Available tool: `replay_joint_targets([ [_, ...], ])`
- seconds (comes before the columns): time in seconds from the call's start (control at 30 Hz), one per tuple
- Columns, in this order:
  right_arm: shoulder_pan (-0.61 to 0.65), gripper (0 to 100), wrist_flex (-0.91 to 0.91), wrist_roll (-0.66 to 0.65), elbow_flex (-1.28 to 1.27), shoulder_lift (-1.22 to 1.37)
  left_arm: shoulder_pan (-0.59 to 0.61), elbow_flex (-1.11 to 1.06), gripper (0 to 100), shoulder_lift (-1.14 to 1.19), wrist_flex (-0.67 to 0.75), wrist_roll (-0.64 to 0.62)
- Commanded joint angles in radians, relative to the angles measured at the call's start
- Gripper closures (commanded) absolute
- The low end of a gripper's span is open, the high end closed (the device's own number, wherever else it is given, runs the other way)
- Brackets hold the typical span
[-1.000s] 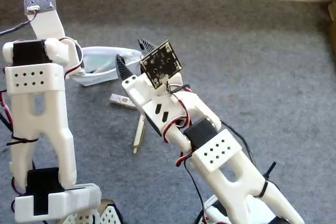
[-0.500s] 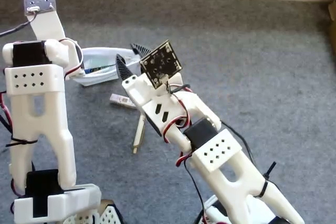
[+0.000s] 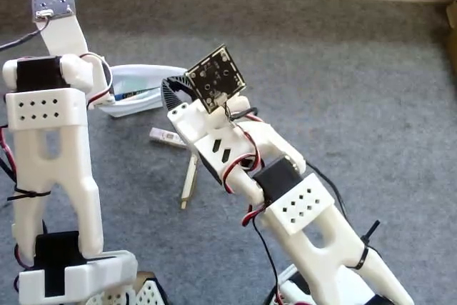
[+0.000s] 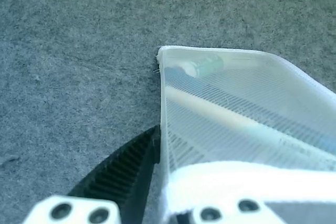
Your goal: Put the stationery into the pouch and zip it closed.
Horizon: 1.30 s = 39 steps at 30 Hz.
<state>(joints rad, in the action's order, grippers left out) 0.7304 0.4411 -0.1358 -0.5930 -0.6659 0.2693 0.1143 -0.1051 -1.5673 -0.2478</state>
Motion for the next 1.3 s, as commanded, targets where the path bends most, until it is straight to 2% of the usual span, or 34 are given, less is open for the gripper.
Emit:
replay_joint_targets([
  [0.0, 0.002, 99.3, 0.004, -0.012, 0.067, -0.012, 0.048, 0.013, 99, -0.008, -0.002, -0.002],
  [0.33, -0.068, 99.3, 0.019, -0.006, 0.110, -0.002, 0.047, 0.008, 99, -0.107, -0.051, 0.000],
  [0.63, -0.079, 99.3, 0.255, -0.006, 0.254, 0.001, 0.065, -0.050, 99, -0.159, -0.044, -0.002],
  [0.77, -0.076, 99.3, 0.300, -0.006, 0.262, 0.001, 0.097, -0.050, 99, -0.157, -0.043, -0.003],
  [1.03, -0.079, 99.3, 0.498, -0.005, 0.251, -0.001, 0.101, -0.094, 99, -0.160, 0.012, -0.003],
  [1.27, -0.076, 99.2, 0.530, 0.173, 0.163, -0.001, 0.131, -0.091, 99, -0.160, 0.012, -0.003],
])
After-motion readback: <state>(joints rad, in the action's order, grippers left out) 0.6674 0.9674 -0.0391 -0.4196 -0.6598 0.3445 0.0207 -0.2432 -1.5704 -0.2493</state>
